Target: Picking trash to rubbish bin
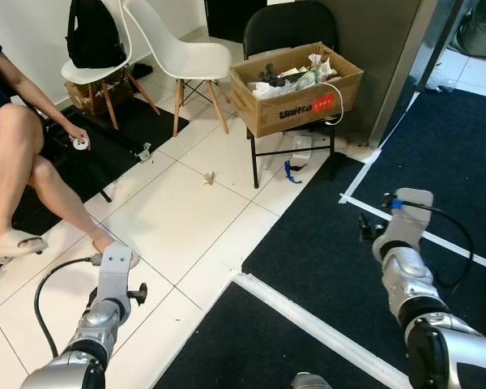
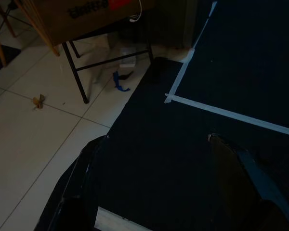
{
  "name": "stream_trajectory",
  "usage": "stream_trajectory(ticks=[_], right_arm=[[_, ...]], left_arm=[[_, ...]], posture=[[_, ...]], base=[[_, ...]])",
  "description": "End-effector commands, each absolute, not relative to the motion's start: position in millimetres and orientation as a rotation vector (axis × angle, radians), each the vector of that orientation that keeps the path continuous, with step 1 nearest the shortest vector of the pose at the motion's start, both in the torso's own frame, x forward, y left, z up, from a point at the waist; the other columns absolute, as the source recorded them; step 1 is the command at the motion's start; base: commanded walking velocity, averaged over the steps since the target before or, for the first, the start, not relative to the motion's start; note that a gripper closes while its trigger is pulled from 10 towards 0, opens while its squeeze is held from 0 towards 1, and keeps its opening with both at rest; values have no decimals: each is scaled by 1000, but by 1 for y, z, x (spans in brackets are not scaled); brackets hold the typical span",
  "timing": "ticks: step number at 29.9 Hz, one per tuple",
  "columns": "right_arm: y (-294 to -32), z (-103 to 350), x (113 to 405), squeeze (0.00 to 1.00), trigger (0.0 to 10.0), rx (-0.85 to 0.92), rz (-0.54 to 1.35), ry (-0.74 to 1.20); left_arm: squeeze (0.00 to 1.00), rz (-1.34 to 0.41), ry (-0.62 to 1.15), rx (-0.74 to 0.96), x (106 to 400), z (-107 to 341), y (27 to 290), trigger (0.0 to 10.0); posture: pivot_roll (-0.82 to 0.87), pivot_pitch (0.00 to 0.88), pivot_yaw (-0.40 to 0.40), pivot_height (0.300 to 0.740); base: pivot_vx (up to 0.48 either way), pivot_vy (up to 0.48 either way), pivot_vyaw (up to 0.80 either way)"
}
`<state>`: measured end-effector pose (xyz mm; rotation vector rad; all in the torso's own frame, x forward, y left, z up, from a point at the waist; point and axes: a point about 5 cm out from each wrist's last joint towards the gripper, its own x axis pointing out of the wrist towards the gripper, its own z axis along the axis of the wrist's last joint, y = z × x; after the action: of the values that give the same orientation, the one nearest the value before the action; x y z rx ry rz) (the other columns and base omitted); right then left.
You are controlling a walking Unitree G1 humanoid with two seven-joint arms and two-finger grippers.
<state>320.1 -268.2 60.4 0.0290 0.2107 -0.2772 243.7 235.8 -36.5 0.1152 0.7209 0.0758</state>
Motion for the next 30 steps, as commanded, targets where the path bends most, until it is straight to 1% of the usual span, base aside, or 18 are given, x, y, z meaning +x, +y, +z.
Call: stream_trajectory(ticks=[1,5,6,8,11,12,13,14,15,16,18,20,22,25,30], right_arm=[[-266,61,321,0,10000,38,-272,199],[-259,74,331,0,10000,24,-226,149],[-253,76,335,0,10000,22,-208,137],[-242,78,339,0,10000,9,-168,131],[-238,77,340,0,10000,3,-153,137],[-236,75,340,0,10000,-11,-130,150],[-236,75,340,0,10000,-11,-130,150],[-233,73,340,0,10000,-46,-87,172],[-233,73,340,0,10000,-46,-87,172],[-231,73,340,0,10000,-81,-39,190],[-231,77,344,0,10000,-126,8,200],[-233,82,347,0,10000,-124,0,191],[-235,95,354,0,10000,-81,-50,148],[-225,100,360,0,10000,-49,-49,116],[-215,102,363,0,10000,-36,-29,106]], left_arm=[[0,79,746,114,237,-41,238,10000],[0,116,750,75,232,-43,243,10000],[0,125,749,69,232,-43,244,10000],[0,135,742,65,234,-41,245,10000],[0,139,734,63,236,-40,244,10000],[0,148,721,55,239,-38,243,10000],[0,148,721,55,239,-38,243,10000],[0,163,704,40,244,-36,241,10000],[0,163,704,40,244,-36,241,10000],[0,181,686,16,248,-33,237,10000],[0,211,662,-41,255,-30,231,10000],[0,212,656,-64,256,-30,227,10000],[0,182,654,-78,259,-30,218,10000],[0,183,645,-91,264,-27,216,10000],[0,156,617,-69,274,-19,215,10000]], posture=[[-100,0,108,740],[-99,0,78,740],[-111,0,74,740],[-126,0,39,740],[-129,0,28,740],[-136,0,-14,740],[-136,0,-14,740],[-124,0,-89,740],[-124,0,-89,740],[-113,0,-134,740],[-106,0,-137,740],[-103,0,-131,740],[-95,0,-102,740],[-92,0,-68,740],[-83,0,-45,740]], base=[[0,0,0],[0,0,0],[0,0,0],[0,0,0],[0,0,0],[0,0,0],[0,0,0],[0,0,0],[0,0,0],[0,0,0],[0,0,0],[0,0,0],[0,0,0],[0,0,0],[0,0,0]])
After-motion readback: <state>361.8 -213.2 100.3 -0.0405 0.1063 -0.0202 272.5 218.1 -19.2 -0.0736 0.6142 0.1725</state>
